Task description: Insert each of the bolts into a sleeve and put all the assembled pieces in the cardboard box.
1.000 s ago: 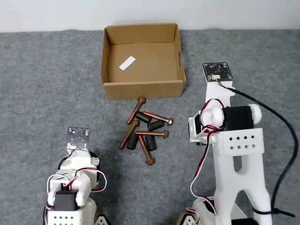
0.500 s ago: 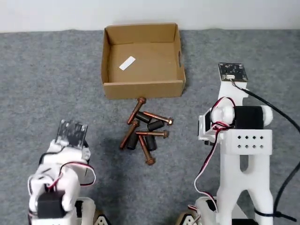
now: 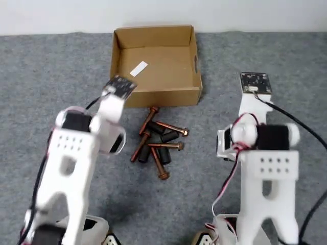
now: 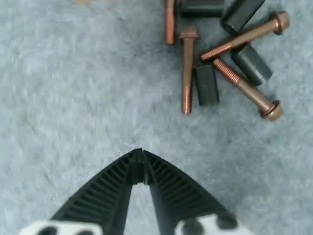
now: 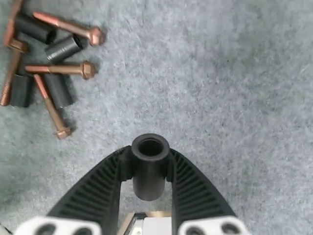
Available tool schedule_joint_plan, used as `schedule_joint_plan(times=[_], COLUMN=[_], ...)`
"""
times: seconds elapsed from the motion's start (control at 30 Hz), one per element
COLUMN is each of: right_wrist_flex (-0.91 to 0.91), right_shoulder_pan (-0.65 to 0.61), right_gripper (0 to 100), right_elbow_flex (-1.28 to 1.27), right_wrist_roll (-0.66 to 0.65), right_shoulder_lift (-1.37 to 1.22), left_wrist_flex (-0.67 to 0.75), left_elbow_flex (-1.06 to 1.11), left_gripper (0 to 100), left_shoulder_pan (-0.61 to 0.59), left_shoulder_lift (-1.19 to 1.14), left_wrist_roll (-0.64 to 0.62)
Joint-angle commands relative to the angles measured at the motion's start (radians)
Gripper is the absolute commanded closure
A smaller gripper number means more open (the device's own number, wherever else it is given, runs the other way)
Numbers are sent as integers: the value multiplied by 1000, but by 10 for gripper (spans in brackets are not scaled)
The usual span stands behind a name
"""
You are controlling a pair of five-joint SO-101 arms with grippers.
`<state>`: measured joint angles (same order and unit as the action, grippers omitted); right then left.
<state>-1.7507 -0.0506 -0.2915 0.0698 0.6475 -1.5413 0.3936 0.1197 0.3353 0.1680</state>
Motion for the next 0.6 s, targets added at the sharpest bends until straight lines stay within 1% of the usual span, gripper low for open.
schedule_joint_plan(times=[0.0, 0.1, 0.23, 0.33, 0.57], right_wrist_flex=[-39, -38, -31, -28, -28], right_shoulder_pan=[10, 10, 10, 10, 10], right_gripper=[989, 989, 989, 989, 989], right_elbow_flex=[-11, -63, -149, -192, -219], right_wrist_roll=[2, 2, 2, 3, 3], right_shoulder_lift=[122, 191, 262, 298, 354], left_wrist_flex=[-17, -14, 14, 8, 9], left_elbow_flex=[-199, -314, -470, -584, -812], left_gripper=[994, 994, 994, 994, 994], left_shoulder_pan=[43, 75, 75, 81, 118], left_shoulder_lift=[-132, -241, -414, -563, -833], left_wrist_roll=[2, 2, 2, 0, 0])
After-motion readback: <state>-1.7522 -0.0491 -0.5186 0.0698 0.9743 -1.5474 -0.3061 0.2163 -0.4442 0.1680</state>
